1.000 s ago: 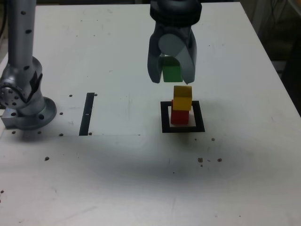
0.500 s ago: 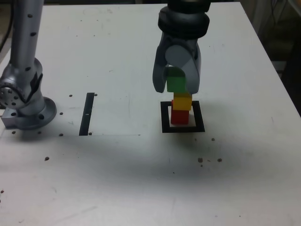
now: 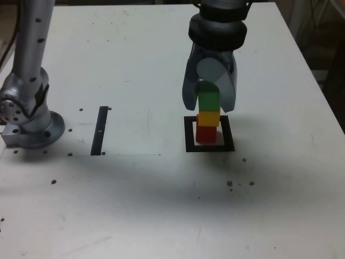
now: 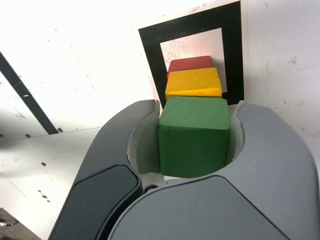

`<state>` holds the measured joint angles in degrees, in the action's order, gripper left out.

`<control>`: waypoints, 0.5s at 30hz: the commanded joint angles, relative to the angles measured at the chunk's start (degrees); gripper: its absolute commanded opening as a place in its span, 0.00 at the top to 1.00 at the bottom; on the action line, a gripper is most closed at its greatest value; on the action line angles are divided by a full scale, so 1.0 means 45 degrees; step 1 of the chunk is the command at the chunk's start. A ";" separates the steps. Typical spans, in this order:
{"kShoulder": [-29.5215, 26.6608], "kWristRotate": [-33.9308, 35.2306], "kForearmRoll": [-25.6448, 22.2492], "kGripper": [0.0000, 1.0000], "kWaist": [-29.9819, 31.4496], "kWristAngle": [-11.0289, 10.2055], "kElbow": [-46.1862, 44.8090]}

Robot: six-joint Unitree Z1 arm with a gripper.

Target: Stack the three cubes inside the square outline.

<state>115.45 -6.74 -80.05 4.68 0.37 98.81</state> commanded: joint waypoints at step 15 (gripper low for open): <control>-0.0390 -0.0046 0.0396 0.01 -0.0044 -0.0144 -0.0515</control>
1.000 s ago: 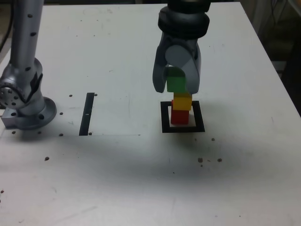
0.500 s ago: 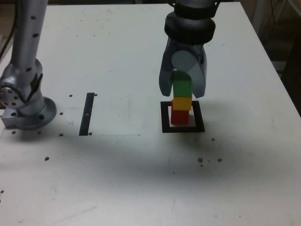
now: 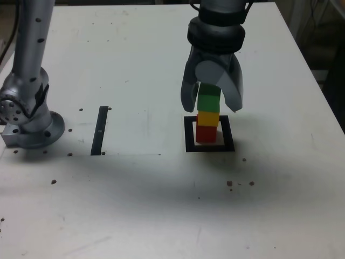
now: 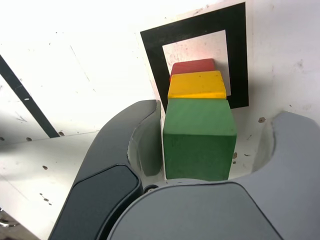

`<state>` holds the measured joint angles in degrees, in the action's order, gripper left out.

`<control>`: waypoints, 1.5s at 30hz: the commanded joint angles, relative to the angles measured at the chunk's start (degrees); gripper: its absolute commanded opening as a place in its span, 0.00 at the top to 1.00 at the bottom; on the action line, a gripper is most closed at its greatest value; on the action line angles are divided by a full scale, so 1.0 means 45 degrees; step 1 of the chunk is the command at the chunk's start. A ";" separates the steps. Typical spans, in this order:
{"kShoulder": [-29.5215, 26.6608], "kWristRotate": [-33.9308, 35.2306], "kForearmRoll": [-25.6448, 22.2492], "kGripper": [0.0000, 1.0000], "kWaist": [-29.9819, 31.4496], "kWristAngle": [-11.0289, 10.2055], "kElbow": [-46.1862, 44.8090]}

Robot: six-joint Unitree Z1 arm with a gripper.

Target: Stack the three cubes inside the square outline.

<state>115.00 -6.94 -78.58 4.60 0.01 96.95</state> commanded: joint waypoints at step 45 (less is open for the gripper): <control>-0.6967 0.0936 0.3499 0.00 -0.0651 -0.0552 -1.0981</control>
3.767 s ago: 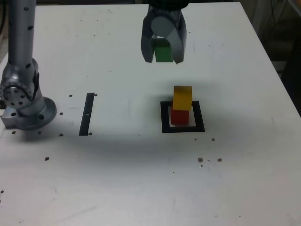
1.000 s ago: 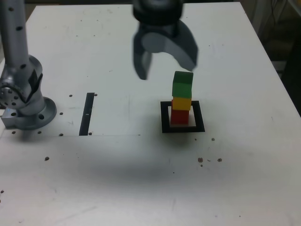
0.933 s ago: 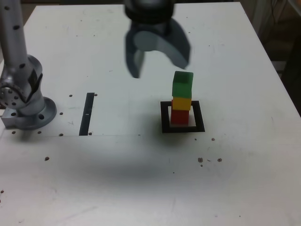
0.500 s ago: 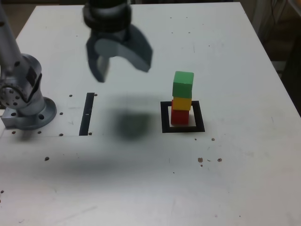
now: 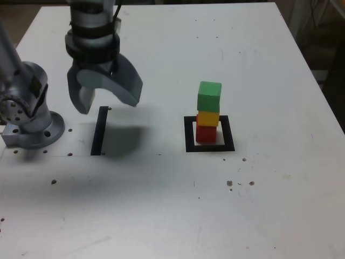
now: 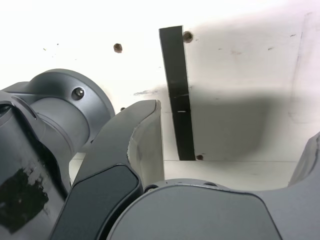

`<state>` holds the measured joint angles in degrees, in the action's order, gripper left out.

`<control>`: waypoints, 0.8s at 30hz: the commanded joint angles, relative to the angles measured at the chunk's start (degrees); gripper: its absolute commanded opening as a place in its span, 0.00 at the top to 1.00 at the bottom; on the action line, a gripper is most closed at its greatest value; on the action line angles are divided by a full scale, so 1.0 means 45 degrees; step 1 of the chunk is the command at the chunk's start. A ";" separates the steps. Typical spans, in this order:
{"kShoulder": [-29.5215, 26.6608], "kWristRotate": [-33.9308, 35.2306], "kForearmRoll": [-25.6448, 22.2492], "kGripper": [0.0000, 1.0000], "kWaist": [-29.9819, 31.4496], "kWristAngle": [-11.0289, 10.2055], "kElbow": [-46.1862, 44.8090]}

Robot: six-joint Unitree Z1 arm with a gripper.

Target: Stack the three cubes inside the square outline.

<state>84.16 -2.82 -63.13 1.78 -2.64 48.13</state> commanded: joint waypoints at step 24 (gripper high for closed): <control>-0.0162 -0.0174 0.1235 0.00 -0.0025 0.0713 -0.1613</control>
